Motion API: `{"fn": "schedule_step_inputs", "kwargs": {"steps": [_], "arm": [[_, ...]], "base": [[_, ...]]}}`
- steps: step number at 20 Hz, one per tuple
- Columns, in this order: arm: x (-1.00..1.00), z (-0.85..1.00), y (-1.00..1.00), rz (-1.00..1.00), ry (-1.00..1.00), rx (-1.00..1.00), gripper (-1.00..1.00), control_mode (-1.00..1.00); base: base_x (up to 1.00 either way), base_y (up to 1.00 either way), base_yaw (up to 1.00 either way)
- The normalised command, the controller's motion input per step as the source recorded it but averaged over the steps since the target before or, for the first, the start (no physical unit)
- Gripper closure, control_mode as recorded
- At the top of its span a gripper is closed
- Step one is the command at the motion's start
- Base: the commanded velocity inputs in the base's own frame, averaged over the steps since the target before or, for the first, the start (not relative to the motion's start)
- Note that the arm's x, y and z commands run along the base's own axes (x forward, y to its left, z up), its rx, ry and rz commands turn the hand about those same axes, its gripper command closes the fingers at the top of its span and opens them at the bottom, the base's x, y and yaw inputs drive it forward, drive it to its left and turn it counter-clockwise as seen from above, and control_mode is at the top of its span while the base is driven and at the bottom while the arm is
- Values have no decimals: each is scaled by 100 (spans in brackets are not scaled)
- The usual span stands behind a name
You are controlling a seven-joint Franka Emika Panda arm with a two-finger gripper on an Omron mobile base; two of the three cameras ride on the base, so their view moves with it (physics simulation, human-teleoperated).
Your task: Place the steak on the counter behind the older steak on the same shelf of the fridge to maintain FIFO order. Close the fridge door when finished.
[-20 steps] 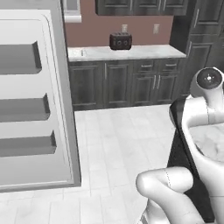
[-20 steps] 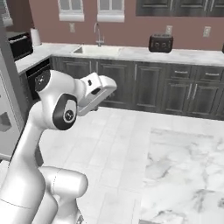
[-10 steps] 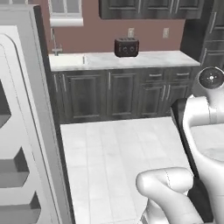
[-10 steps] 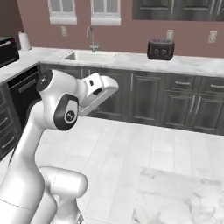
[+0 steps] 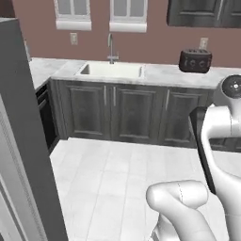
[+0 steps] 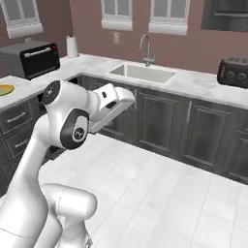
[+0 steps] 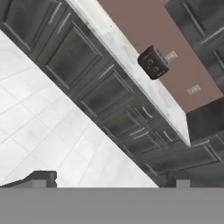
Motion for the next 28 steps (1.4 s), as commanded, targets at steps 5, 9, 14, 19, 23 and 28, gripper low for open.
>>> {"fn": "schedule_step_inputs", "kwargs": {"steps": [5, 9, 14, 19, 23, 28], "arm": [[0, 0, 0, 0, 0, 0, -100, 100], [0, 0, 0, 0, 0, 0, -100, 100], [0, 0, 0, 0, 0, 0, -100, 100], [0, 0, 0, 0, 0, 0, -100, 100], [0, 0, 0, 0, 0, 0, -100, 100], [0, 0, 0, 0, 0, 0, -100, 100]], "base": [[84, 2, 73], [94, 0, 75], [77, 0, 80], [63, 0, 83], [46, 0, 89], [65, -5, 86]]}}
